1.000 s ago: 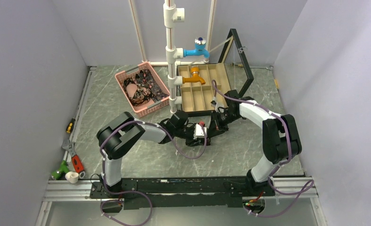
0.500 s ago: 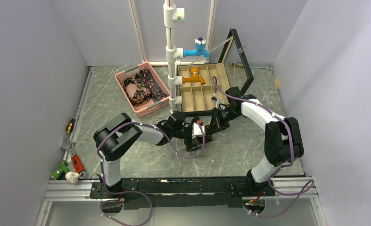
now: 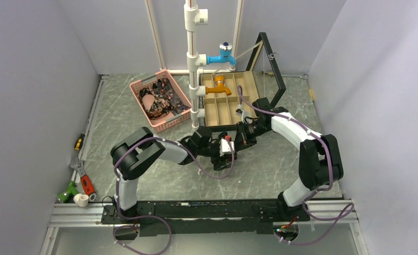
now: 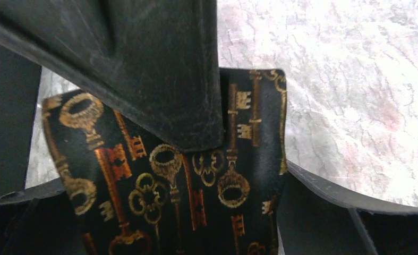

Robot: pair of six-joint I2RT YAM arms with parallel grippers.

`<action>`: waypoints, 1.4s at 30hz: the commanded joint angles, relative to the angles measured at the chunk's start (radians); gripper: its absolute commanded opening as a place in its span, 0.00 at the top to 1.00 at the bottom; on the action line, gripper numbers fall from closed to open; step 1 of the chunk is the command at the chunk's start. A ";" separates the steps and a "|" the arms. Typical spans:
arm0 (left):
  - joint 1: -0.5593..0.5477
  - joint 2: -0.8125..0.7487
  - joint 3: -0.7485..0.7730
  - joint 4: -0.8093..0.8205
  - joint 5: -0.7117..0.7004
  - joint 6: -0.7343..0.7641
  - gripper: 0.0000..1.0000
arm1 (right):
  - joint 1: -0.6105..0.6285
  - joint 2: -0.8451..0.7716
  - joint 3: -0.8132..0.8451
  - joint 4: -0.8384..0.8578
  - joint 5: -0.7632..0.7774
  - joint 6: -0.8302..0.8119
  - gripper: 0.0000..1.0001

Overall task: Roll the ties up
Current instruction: Pick up the tie at the center of the board, then place the tie in the storage box.

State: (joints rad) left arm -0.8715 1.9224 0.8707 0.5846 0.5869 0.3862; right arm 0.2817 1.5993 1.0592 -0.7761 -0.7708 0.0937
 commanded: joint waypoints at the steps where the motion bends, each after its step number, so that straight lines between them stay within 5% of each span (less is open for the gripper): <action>1: -0.010 0.004 0.022 0.045 -0.002 0.002 0.01 | 0.011 -0.049 0.013 -0.001 -0.039 -0.034 1.00; 2: -0.011 -0.002 0.021 0.046 0.005 0.012 0.01 | 0.009 -0.050 0.012 -0.003 -0.037 -0.035 1.00; 4: -0.014 -0.016 0.022 0.039 0.036 0.030 0.20 | 0.010 -0.052 0.013 -0.002 -0.025 -0.030 1.00; 8: -0.022 -0.041 0.040 -0.024 0.078 0.059 0.92 | 0.009 -0.040 0.048 -0.015 0.042 -0.022 1.00; 9: -0.025 -0.046 0.041 -0.034 0.080 0.061 0.99 | 0.008 -0.035 0.058 -0.019 0.063 -0.023 1.00; 10: -0.026 -0.052 0.045 -0.049 0.084 0.068 0.91 | 0.008 -0.033 0.067 -0.025 0.076 -0.030 1.00; 13: -0.027 -0.068 0.054 -0.088 0.061 0.056 0.13 | 0.007 -0.026 0.100 -0.047 0.122 -0.044 1.00; 14: -0.026 -0.072 0.055 -0.106 0.052 0.054 0.02 | 0.008 -0.023 0.111 -0.058 0.134 -0.052 1.00; 20: 0.047 -0.160 0.019 -0.241 0.049 0.004 0.01 | -0.014 -0.011 0.224 -0.174 0.231 -0.142 1.00; 29: 0.118 -0.384 -0.058 -0.525 0.093 0.124 0.01 | -0.023 0.020 0.450 -0.245 0.446 -0.157 1.00; 42: 0.147 -0.417 -0.067 -0.546 0.091 0.107 0.01 | -0.043 0.147 0.593 -0.194 0.707 -0.129 1.00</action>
State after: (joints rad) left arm -0.7296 1.5368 0.8112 0.0387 0.6540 0.4885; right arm 0.2554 1.7061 1.5791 -0.9966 -0.1791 -0.0490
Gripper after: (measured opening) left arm 0.994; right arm 0.034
